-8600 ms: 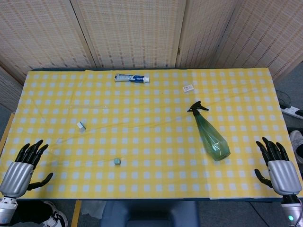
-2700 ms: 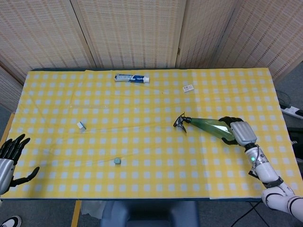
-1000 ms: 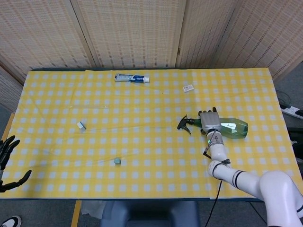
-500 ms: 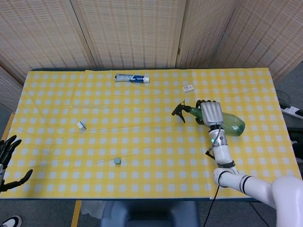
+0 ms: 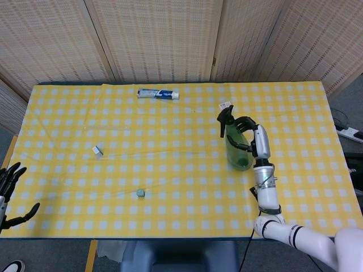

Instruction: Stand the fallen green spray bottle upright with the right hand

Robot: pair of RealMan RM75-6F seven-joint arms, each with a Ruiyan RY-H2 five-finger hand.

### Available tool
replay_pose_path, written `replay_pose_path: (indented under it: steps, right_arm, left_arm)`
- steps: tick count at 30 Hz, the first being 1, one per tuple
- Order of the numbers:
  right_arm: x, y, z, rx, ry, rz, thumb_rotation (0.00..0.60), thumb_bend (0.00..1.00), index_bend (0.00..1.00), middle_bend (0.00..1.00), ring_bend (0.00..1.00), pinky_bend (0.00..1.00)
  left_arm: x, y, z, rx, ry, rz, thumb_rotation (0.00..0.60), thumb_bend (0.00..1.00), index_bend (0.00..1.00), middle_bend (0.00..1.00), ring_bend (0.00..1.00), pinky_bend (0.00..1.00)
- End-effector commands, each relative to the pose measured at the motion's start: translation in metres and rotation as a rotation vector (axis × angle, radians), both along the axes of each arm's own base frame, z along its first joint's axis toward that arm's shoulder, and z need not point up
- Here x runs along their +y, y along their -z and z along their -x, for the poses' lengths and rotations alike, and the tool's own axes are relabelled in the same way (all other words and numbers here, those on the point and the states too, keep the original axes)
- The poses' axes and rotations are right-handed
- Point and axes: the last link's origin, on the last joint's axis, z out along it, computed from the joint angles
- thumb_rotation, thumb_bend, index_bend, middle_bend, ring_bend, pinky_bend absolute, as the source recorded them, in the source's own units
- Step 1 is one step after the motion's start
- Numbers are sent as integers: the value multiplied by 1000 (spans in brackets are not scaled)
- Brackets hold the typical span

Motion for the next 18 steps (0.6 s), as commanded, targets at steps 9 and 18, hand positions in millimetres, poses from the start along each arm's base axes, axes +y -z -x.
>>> replay_pose_path:
  steps: [9, 18]
  right_arm:
    - [33, 28, 45, -186, -161, 3, 600, 308, 704, 667, 549, 487]
    - [51, 39, 58, -154, -202, 24, 600, 308, 639, 599, 485, 422]
  left_arm:
    - [1, 2, -1, 8, 3, 10, 451, 354, 0, 51, 112, 1]
    - [-4, 1, -6, 5, 39, 9, 449, 354, 0, 61, 114, 1]
